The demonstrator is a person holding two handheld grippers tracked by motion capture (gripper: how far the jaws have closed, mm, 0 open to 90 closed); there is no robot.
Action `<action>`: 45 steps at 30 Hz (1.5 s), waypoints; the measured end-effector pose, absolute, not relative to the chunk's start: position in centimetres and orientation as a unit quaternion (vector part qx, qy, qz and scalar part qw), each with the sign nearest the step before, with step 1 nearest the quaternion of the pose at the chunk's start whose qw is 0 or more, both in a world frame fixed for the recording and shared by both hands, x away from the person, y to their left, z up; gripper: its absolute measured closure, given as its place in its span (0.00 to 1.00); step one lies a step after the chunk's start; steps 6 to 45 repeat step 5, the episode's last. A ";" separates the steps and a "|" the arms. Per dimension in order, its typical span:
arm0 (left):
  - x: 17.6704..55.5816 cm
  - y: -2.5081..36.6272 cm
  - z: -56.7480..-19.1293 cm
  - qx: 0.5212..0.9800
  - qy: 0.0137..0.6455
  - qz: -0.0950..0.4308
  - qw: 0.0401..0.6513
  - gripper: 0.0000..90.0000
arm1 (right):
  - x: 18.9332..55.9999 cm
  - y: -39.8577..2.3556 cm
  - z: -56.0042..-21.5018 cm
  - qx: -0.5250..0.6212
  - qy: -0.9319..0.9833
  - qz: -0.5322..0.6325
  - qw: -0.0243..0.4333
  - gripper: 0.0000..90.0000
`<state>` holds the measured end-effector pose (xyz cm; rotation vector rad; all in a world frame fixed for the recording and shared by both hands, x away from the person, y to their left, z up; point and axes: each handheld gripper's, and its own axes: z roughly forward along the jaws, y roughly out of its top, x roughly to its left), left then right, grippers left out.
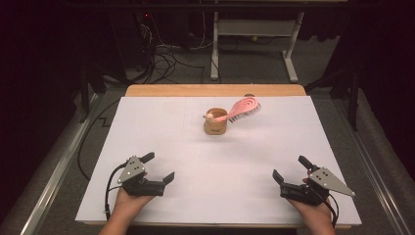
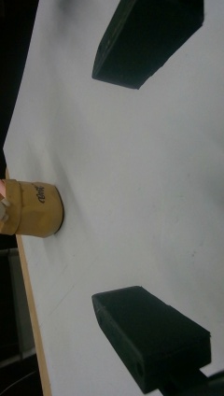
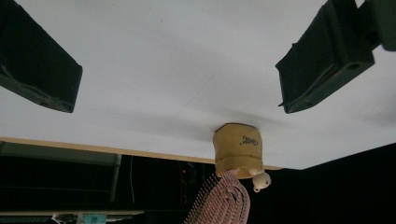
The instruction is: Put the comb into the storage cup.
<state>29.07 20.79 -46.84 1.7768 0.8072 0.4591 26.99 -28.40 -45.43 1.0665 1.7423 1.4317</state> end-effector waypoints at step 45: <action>29.0 21.2 -46.5 0.740 0.343 0.195 0.545 0.00 | 27.0 -28.2 -45.5 0.403 0.668 0.535 0.323 0.00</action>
